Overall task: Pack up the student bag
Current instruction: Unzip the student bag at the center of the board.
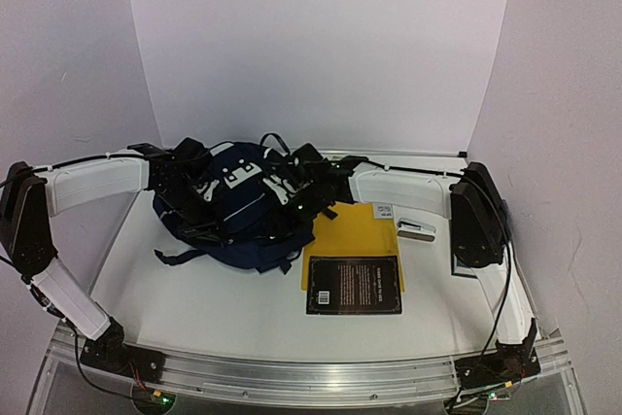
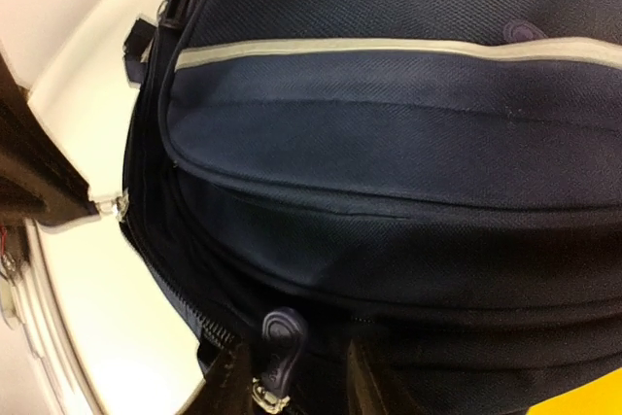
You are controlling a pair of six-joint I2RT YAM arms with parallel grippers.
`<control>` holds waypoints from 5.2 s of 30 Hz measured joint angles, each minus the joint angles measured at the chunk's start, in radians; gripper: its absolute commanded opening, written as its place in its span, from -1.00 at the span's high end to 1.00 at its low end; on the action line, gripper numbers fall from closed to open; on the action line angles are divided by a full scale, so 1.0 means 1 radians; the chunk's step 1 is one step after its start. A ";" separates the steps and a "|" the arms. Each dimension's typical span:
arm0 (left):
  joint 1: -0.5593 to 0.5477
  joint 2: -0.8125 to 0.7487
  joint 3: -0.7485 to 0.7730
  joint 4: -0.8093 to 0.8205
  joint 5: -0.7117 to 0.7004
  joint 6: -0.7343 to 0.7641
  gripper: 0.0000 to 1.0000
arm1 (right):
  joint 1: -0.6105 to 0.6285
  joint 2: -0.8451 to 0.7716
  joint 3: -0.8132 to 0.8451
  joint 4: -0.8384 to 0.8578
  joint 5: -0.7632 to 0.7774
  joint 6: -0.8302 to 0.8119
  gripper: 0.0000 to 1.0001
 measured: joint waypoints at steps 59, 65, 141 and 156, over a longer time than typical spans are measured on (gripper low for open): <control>-0.081 -0.202 -0.117 0.306 0.072 0.188 -0.24 | -0.076 -0.041 0.169 -0.198 -0.217 0.126 0.98; -0.110 -0.093 -0.117 0.340 0.071 0.207 -0.03 | -0.076 -0.041 0.168 -0.193 -0.219 0.146 0.95; -0.116 -0.298 0.059 -0.096 -0.144 0.253 1.00 | -0.246 0.159 0.266 0.040 -0.334 0.411 1.00; -0.114 -0.377 0.059 -0.151 -0.197 0.206 1.00 | -0.249 0.322 0.465 0.154 -0.242 0.444 0.24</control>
